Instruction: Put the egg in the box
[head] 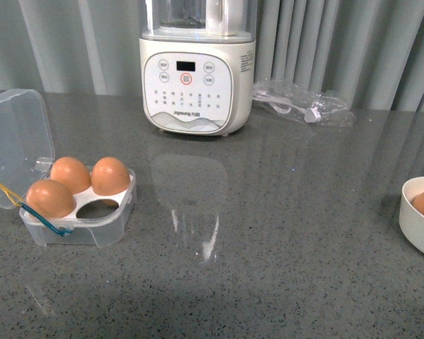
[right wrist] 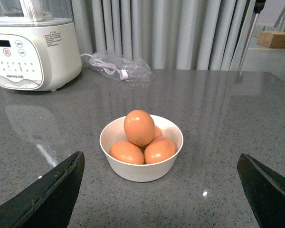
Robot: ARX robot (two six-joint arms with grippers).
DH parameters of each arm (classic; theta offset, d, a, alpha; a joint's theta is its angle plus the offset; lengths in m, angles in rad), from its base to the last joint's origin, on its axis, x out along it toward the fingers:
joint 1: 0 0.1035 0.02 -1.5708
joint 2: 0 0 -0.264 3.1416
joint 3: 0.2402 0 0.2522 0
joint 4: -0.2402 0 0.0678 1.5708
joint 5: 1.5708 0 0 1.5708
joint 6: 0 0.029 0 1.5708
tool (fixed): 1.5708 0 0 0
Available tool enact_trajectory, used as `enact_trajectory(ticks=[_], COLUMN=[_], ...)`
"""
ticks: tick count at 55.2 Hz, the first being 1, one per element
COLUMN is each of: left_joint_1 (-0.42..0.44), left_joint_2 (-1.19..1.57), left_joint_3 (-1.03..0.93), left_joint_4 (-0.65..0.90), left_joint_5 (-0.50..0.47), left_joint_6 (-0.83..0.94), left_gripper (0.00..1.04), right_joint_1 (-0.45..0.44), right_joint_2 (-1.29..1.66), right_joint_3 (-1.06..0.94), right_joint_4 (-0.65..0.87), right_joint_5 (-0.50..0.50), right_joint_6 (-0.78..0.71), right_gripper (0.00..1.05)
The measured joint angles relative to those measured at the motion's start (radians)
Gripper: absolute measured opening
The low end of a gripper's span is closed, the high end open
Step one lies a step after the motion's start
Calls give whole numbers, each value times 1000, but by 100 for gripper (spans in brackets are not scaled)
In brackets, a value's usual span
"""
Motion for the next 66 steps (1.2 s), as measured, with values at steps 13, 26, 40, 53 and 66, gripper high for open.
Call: enact_trajectory(ticks=[13,26,40,53,66], left_joint_1=[0,0,0,0,0], left_joint_2=[0,0,0,0,0], left_joint_3=[0,0,0,0,0], left_joint_4=[0,0,0,0,0], left_joint_5=[0,0,0,0,0], left_joint_6=[0,0,0,0,0], left_gripper=[98,98,98,98,98], right_joint_1=[0,0,0,0,47], right_joint_2=[0,0,0,0,137], right_joint_3=[0,0,0,0,103], right_joint_4=[0,0,0,0,-229], right_joint_5=[0,0,0,0,136], right_joint_6=[0,0,0,0,111], right_gripper=[97,97,97,97,97])
